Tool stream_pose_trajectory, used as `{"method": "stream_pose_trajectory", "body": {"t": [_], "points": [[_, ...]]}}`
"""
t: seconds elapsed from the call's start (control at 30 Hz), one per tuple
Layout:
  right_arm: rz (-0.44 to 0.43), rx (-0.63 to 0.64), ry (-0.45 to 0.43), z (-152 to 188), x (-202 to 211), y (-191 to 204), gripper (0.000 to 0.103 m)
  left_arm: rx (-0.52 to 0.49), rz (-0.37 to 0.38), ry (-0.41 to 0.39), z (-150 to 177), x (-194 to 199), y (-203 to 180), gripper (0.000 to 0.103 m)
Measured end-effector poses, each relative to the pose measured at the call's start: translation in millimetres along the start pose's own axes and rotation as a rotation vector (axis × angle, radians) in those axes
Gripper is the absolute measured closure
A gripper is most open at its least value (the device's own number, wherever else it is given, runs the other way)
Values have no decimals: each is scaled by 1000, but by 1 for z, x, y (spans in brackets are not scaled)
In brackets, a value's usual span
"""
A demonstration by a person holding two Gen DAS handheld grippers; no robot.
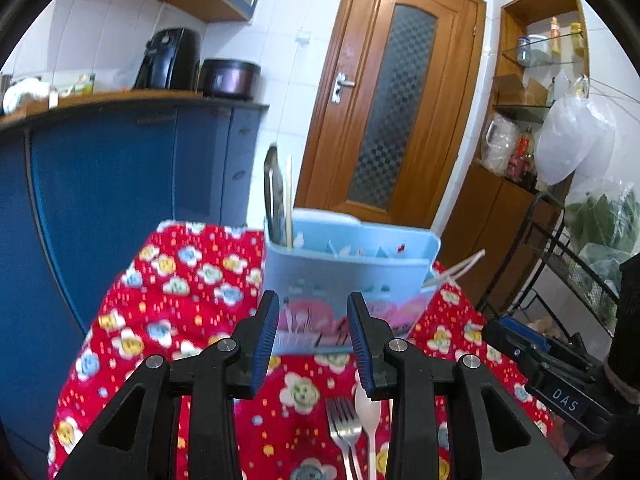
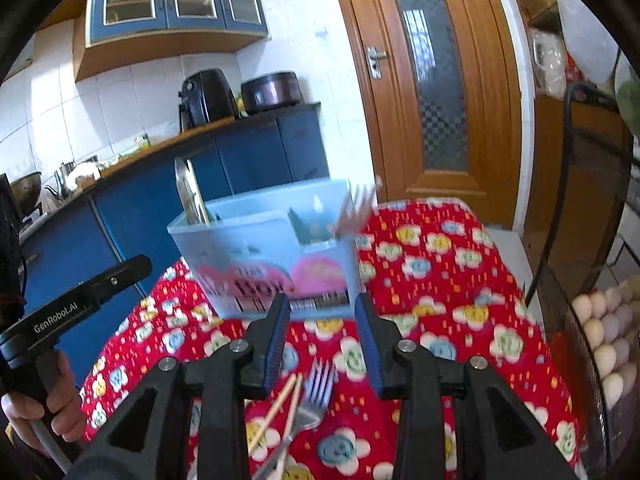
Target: Organize utensils
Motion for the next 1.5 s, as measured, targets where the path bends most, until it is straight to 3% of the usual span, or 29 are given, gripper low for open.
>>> {"method": "stream_pose_trajectory", "body": {"t": [0.57,1.03,1.2,1.5], "points": [[24,-24,186,59,-36,-16,66,-4,-16,223,66,-33,10,67],[-56,-107,280,72,-61,-12,66,19,34,356,101,-51,11,67],[-71,-128,297,73,-67,-11,90,33,65,382,108,-54,8,67],[-63,-153,249,64,-55,-18,99,70,133,399,111,-59,2,67]]}}
Point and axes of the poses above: each gripper's, at about its wrist camera, not at the fingertips, and x roughly against the way its jaws point, y to its left, z to its underside, the point moved 7 cm from there along -x, roughly the way its jaws point, and after that the axes turned 3 degrees about z, right-handed, at the moved point
